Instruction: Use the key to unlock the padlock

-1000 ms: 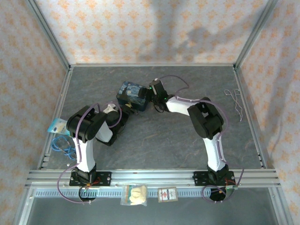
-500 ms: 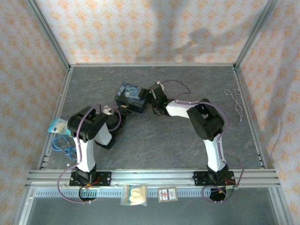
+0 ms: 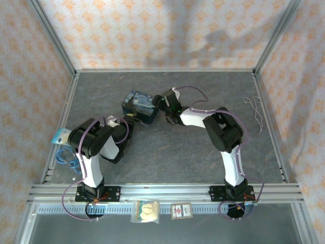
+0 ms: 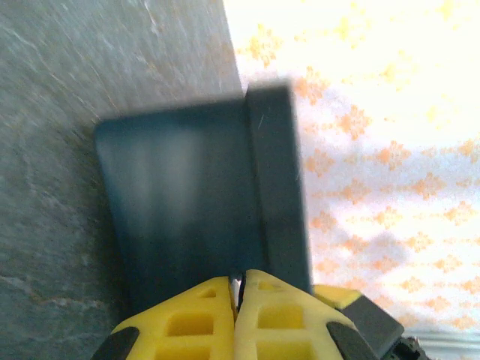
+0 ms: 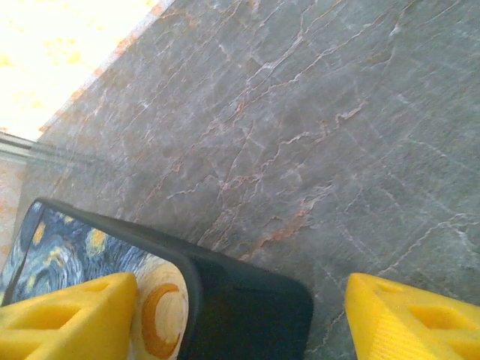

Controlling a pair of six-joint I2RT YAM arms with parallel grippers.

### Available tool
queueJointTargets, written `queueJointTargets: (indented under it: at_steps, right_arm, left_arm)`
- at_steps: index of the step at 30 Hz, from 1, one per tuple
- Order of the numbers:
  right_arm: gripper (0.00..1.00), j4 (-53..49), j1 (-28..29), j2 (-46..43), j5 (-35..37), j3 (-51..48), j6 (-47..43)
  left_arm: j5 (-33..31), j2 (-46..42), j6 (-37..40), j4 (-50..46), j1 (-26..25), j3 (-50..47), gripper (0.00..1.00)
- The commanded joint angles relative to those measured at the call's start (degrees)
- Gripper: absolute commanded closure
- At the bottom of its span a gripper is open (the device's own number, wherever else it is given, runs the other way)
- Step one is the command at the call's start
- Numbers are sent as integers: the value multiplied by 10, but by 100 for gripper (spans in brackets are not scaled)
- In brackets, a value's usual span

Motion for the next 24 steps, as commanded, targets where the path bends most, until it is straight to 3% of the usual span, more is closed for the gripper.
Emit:
queueJointTargets:
  at_steps: [1, 7, 10, 12, 17, 24]
  right_arm:
    - [30, -46, -11, 13, 51, -9, 8]
    - [30, -45, -7, 8, 55, -13, 4]
    - [30, -39, -7, 0, 64, -15, -8]
    - [28, -40, -7, -7, 62, -5, -31]
    - [20, -36, -7, -52, 52, 3, -114]
    - [0, -57, -11, -146, 58, -54, -207]
  left_arm:
    - [-52, -1, -26, 28, 2, -9, 100]
    - [-38, -11, -23, -37, 0, 34, 100]
    - [-27, -27, 7, -20, 2, 23, 100]
    - [-1, -58, 34, -61, 3, 22, 100]
    - [62, -176, 124, -227, 3, 25, 100]
    - [121, -345, 266, -567, -3, 71, 100]
